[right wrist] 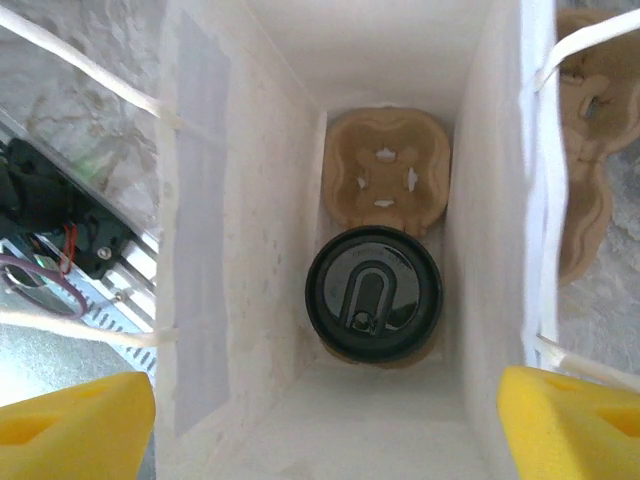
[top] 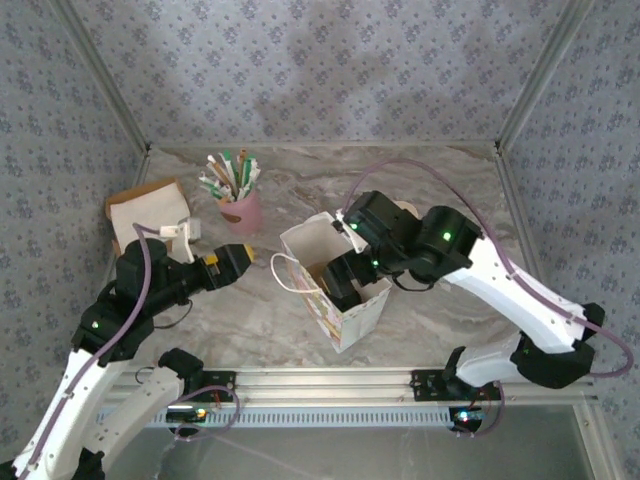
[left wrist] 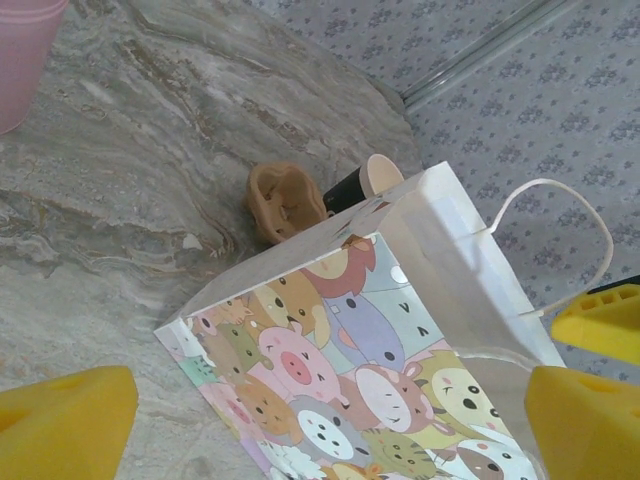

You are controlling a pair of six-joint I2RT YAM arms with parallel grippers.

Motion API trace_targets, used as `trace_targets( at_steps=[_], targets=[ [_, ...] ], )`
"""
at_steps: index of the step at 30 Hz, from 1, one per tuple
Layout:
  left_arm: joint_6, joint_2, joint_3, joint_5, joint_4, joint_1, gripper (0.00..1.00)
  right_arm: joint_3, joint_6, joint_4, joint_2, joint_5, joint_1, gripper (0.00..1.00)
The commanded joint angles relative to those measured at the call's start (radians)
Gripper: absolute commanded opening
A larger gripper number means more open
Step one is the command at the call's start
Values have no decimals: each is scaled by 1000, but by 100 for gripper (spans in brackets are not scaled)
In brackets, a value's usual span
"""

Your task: Pack the takeout coffee

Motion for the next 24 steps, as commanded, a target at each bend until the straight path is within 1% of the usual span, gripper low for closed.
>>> trace_targets(
  at_steps=[1,10,16,24],
  targets=[
    [7,-16,55,27,-16,-7,99,-26,25,42,-59,18,9,91],
    [24,-30,135,12,-87,-8,99,-64,47,88,-191,20,10,94],
    [33,-53,187,-24,-145,-7,99,-80,65,86,-275,26,11,95],
    [24,-122,224,-83,-214,-8,100,-120,67,80,-408,99,2,96]
  ],
)
